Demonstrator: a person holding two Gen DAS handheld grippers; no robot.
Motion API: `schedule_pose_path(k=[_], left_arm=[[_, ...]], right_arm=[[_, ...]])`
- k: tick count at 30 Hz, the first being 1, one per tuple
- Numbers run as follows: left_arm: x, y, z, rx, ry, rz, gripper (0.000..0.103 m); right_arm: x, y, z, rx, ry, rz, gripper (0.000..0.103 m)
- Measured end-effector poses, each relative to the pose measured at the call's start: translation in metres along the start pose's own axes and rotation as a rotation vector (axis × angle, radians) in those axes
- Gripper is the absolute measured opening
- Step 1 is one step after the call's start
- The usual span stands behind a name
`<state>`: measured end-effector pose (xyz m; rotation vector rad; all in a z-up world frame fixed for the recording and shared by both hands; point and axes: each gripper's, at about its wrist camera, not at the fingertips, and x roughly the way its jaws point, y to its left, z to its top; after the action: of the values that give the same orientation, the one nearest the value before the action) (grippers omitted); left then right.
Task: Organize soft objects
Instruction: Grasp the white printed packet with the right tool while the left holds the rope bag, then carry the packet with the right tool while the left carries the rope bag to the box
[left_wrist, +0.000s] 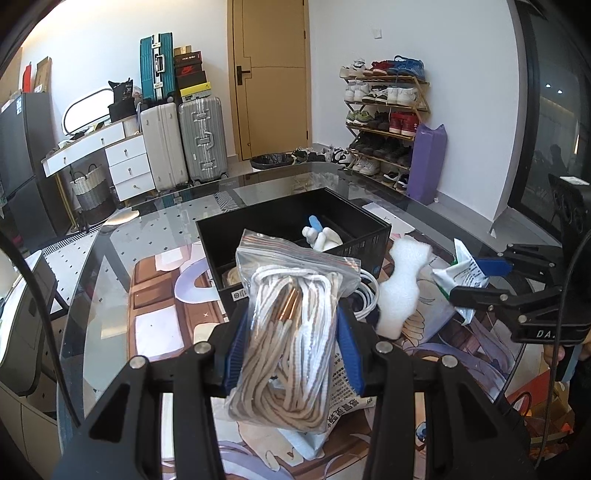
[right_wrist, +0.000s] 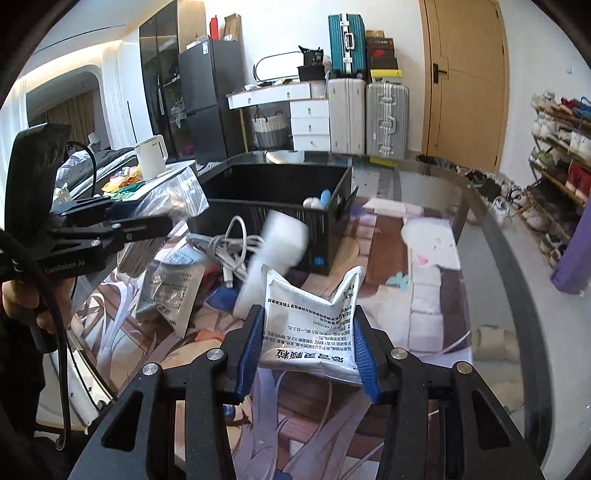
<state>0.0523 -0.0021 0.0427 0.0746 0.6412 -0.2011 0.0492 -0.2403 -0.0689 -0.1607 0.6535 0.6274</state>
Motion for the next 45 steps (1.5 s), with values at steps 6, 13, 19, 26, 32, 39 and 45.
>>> schedule_pose_path(k=[6, 13, 19, 26, 32, 39, 45], left_arm=[[-0.002, 0.0, 0.003, -0.002, -0.007, 0.006, 0.043], [-0.003, 0.0, 0.011, -0.007, -0.028, 0.011, 0.044], [-0.003, 0.004, 0.022, -0.024, -0.049, 0.021, 0.044], [0.002, 0.011, 0.036, -0.055, -0.065, 0.041, 0.044], [0.008, 0.017, 0.044, -0.075, -0.076, 0.051, 0.044], [0.02, 0.022, 0.052, -0.091, -0.072, 0.054, 0.044], [0.033, 0.023, 0.053, -0.096, -0.061, 0.053, 0.044]], right_arm=[[-0.011, 0.004, 0.009, -0.013, -0.036, -0.004, 0.046], [-0.018, 0.008, 0.023, -0.027, -0.08, 0.007, 0.046], [-0.016, 0.014, 0.04, -0.044, -0.114, 0.027, 0.046], [-0.007, 0.018, 0.06, -0.055, -0.143, 0.053, 0.046], [0.003, 0.018, 0.075, -0.056, -0.156, 0.07, 0.046], [0.016, 0.015, 0.093, -0.049, -0.159, 0.084, 0.046], [0.028, 0.009, 0.107, -0.039, -0.156, 0.081, 0.046]])
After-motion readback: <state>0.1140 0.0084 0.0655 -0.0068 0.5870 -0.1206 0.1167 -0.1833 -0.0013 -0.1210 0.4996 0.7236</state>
